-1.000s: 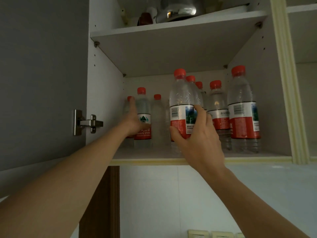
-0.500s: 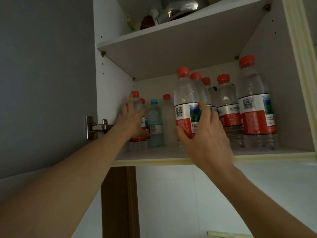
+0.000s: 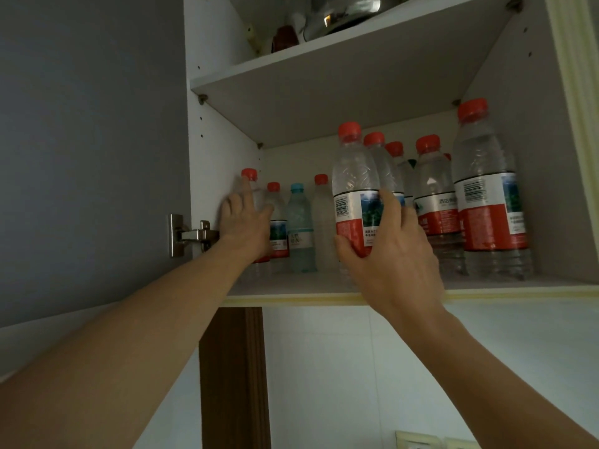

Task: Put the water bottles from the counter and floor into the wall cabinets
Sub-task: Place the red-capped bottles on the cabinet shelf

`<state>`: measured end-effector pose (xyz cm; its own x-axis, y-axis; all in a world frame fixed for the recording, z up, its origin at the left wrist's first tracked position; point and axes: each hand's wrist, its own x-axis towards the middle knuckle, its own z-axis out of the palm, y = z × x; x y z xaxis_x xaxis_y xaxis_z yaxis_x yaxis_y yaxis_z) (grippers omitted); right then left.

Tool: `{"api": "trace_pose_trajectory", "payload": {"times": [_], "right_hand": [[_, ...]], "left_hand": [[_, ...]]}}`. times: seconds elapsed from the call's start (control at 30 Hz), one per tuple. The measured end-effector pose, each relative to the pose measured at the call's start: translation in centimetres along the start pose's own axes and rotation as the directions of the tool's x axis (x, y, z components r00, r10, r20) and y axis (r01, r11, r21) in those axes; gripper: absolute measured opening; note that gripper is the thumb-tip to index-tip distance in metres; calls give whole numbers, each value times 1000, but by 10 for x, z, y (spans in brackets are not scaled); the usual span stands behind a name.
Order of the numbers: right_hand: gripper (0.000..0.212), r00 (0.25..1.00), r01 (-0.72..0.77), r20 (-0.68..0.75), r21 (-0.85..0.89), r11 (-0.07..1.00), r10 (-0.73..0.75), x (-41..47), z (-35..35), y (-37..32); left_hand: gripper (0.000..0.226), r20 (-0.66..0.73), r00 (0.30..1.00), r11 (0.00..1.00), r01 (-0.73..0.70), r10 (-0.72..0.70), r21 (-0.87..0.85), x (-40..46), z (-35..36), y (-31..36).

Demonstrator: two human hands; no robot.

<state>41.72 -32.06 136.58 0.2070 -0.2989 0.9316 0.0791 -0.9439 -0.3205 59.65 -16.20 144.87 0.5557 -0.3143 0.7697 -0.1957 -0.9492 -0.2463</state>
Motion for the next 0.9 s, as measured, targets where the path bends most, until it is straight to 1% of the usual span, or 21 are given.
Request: {"api": "trace_pose_trajectory", "payload": {"times": [0.07, 0.13, 0.17, 0.2, 0.23, 0.27, 0.3, 0.33, 0.37, 0.4, 0.43, 0.47, 0.5, 0.53, 0.6, 0.67, 0.7, 0.73, 0.8, 0.87, 0.9], "right_hand": [[78, 1000, -2, 6, -2, 1000, 2, 0, -1, 0], [76, 1000, -4, 15, 5, 1000, 4, 0, -2, -1], [76, 1000, -8, 25, 7, 1000, 8, 0, -3, -1], [77, 999, -13, 35, 9, 1000, 13, 0, -3, -1], [78, 999, -20, 44, 15, 1000, 19, 1, -3, -2], [79, 998, -26, 54, 29, 999, 24, 1, -3, -2], [79, 998, -27, 64, 48, 998, 24, 1, -3, -2], [80, 997, -26, 75, 72, 997, 20, 1, -3, -3], [81, 995, -26, 94, 98, 995, 17, 1, -2, -3], [83, 993, -28, 119, 124, 992, 13, 2, -1, -4], [84, 989, -26, 147, 148, 989, 4, 2, -1, -5], [83, 985, -21, 173, 173, 985, -9, 3, 0, -5], [83, 979, -16, 202, 202, 979, -26, 4, -1, -5], [81, 970, -14, 239, 236, 972, -44, 4, -2, -5], [74, 946, -2, 312, 288, 958, -92, 5, -5, -5], [61, 925, 40, 351, 295, 955, -147, 8, -10, -5], [53, 924, 66, 344, 287, 956, -167, 10, -13, -5], [46, 937, 95, 301, 270, 958, -177, 13, -16, -4], [37, 977, 118, 154, 180, 977, -146, 19, -22, -3], [37, 996, 43, 73, 106, 993, -51, 27, -27, -2], [43, 997, -7, 77, 65, 998, 2, 30, -28, -2]], "left_hand": [[87, -9, 1000, 1000, -9, 9, 30, -5, -4, -2], [89, -34, 999, 999, -32, 32, -22, -11, -10, -5], [87, -76, 996, 993, -45, 37, -106, -15, -15, -6], [81, -149, 988, 970, -63, 28, -235, -19, -20, -5], [71, -234, 972, 914, -92, -3, -395, -24, -27, -3], [61, -292, 955, 819, -126, -53, -561, -28, -34, 0], [53, -307, 946, 689, -158, -99, -707, -31, -42, 4], [49, -280, 953, 542, -174, -119, -822, -35, -49, 8], [50, -224, 970, 385, -170, -99, -907, -40, -56, 11], [57, -158, 986, 229, -143, -49, -963, -45, -62, 14], [67, -95, 995, 98, -96, 12, -991, -49, -67, 16], [77, -47, 997, 17, -48, 67, -999, -52, -70, 19], [84, -15, 994, -22, -13, 112, -1000, -53, -72, 21], [88, -1, 990, -30, 3, 143, -1000, -54, -72, 24], [89, -11, 986, -11, -9, 167, -1000, -55, -72, 30], [88, -46, 987, -26, -42, 155, -999, -53, -70, 33], [89, -61, 988, -37, -56, 145, -998, -51, -69, 33], [90, -70, 988, -38, -66, 137, -997, -50, -68, 31], [94, -74, 987, -30, -71, 146, -997, -47, -68, 28], [97, -77, 983, -29, -74, 168, -997, -45, -66, 26], [98, -82, 981, -25, -79, 174, -997, -44, -64, 24]]}}
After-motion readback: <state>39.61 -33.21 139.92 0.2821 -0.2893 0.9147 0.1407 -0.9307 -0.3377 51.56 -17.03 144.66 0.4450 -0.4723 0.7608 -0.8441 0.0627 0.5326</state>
